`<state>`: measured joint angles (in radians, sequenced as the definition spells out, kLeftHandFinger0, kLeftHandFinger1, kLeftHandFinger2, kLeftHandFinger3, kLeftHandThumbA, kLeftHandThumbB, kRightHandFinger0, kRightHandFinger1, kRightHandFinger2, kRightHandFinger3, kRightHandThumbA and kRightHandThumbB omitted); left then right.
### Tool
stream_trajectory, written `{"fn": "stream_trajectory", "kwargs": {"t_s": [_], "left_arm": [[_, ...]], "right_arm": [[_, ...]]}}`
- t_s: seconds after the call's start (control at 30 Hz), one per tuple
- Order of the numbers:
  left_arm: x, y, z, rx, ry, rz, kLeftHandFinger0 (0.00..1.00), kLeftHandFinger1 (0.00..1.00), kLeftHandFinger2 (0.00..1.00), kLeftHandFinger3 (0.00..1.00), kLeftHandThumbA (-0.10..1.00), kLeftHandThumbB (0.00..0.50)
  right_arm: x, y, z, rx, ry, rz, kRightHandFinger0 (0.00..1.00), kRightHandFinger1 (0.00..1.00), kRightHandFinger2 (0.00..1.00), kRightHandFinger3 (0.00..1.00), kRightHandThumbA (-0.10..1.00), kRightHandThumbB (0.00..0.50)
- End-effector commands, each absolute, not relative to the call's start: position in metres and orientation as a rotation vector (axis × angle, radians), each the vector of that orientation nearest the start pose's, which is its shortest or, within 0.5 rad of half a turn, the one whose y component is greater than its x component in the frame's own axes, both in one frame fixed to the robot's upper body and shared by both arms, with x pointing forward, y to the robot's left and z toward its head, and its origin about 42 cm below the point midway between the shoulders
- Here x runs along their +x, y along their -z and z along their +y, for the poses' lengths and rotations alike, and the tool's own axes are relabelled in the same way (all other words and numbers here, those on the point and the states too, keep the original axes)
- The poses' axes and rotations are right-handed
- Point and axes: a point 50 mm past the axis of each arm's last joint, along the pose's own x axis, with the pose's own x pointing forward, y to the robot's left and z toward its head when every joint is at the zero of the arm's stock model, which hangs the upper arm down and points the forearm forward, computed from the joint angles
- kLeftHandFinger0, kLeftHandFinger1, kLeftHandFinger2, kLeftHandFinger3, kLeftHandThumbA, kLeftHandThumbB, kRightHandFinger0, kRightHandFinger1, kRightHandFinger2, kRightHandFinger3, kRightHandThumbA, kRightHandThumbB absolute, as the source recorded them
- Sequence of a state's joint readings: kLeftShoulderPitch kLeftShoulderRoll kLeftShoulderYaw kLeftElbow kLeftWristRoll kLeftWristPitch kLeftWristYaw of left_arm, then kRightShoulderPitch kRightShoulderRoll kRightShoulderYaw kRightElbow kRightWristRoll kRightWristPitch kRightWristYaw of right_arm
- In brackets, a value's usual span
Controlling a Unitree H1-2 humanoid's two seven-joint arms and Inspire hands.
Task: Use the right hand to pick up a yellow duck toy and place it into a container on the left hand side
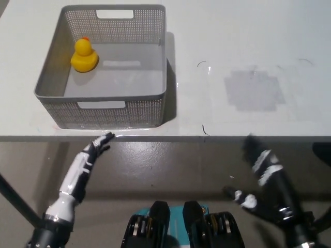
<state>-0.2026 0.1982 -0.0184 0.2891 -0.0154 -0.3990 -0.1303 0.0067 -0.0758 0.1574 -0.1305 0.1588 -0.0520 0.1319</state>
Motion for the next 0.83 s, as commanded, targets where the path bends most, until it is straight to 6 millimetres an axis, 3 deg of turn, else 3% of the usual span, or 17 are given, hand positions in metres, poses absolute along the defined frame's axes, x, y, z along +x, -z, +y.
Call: {"fn": "stream_trajectory", "kwargs": {"t_s": [0.0, 0.03, 0.13, 0.3, 0.43, 0.53, 0.6, 0.8], "left_arm": [[0.348, -0.123, 0.267, 0.182, 0.164, -0.369, 1.0, 1.0, 1.0, 1.0, 1.0, 0.5], [0.347, -0.121, 0.267, 0.178, 0.164, -0.368, 1.0, 1.0, 1.0, 1.0, 1.0, 0.5], [0.346, -0.12, 0.265, 0.164, 0.162, -0.36, 1.0, 1.0, 1.0, 1.0, 1.0, 0.5], [0.348, -0.118, 0.266, 0.155, 0.163, -0.352, 1.0, 1.0, 1.0, 1.0, 1.0, 0.5], [0.35, -0.116, 0.263, 0.151, 0.178, -0.342, 1.0, 1.0, 1.0, 1.0, 1.0, 0.5], [0.346, -0.105, 0.259, 0.159, 0.215, -0.322, 1.0, 1.0, 1.0, 1.0, 1.0, 0.5], [0.343, -0.099, 0.255, 0.166, 0.227, -0.309, 1.0, 1.0, 1.0, 1.0, 1.0, 0.5], [0.338, -0.089, 0.244, 0.171, 0.263, -0.28, 0.91, 1.0, 1.0, 1.0, 1.0, 0.5]], "right_arm": [[0.284, -0.12, -0.17, 0.197, -0.347, -0.219, 1.0, 1.0, 1.0, 1.0, 1.0, 0.201], [0.287, -0.112, -0.169, 0.196, -0.339, -0.204, 1.0, 1.0, 1.0, 1.0, 1.0, 0.174], [0.294, -0.103, -0.169, 0.185, -0.328, -0.198, 1.0, 1.0, 1.0, 1.0, 1.0, 0.16], [0.306, -0.106, -0.172, 0.177, -0.32, -0.209, 1.0, 1.0, 1.0, 1.0, 1.0, 0.201], [0.312, -0.108, -0.174, 0.193, -0.315, -0.204, 1.0, 1.0, 1.0, 1.0, 1.0, 0.188], [0.313, -0.109, -0.172, 0.186, -0.315, -0.205, 1.0, 1.0, 1.0, 1.0, 1.0, 0.21], [0.312, -0.109, -0.171, 0.184, -0.315, -0.207, 1.0, 1.0, 1.0, 1.0, 1.0, 0.199], [0.318, -0.11, -0.167, 0.167, -0.325, -0.202, 1.0, 1.0, 1.0, 1.0, 1.0, 0.191]]}}
